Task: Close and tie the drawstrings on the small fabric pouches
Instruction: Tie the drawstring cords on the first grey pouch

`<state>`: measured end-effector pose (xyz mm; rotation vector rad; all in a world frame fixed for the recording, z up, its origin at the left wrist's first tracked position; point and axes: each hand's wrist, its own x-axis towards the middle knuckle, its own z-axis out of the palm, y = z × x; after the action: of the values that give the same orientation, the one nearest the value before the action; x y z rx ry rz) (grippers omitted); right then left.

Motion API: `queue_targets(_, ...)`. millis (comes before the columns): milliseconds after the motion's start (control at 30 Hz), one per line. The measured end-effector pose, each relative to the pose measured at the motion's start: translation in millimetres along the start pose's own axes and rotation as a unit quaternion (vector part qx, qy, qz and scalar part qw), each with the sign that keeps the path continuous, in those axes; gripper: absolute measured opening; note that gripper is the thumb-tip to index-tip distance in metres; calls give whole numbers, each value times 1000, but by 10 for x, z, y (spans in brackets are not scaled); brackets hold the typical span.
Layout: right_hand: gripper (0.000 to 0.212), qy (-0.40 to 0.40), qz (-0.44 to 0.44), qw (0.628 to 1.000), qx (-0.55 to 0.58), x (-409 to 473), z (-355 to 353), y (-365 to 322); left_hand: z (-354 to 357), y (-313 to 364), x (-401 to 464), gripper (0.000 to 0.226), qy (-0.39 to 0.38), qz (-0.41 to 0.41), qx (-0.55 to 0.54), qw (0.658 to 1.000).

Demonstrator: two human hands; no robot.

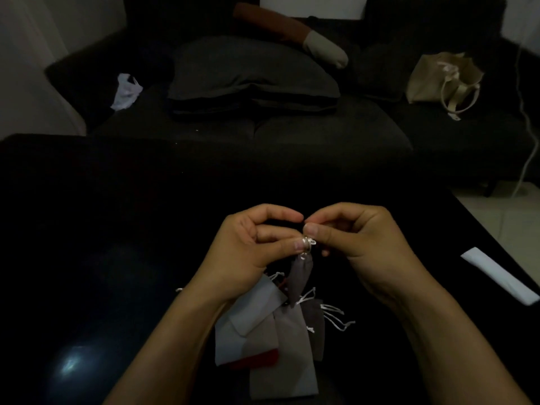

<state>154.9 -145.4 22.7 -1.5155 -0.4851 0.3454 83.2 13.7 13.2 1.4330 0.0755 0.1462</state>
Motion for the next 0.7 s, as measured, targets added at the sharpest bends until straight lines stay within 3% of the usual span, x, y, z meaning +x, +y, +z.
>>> queue_targets(100,18,10,13,1000,26,-4,23,7,18,-4,5,32,5,12,-9,1000)
queue_targets(200,14,5,-34,999,-2,-23,-11,-58,14,-24,15,31,7,9,5,1000)
queue_targets(400,13,-107,-78,987,-94,-74,-5,-137,-39,-56,23,24,35,-17,43,998)
queue_targets(567,11,-43,-104,984,-140,-35,7,-75,22,-37,-11,31,-21,-15,53,998)
queue_targets(700,8,-16,-100,982,-162,-19,-58,-72,34,-16,1,34,4,5,5,1000)
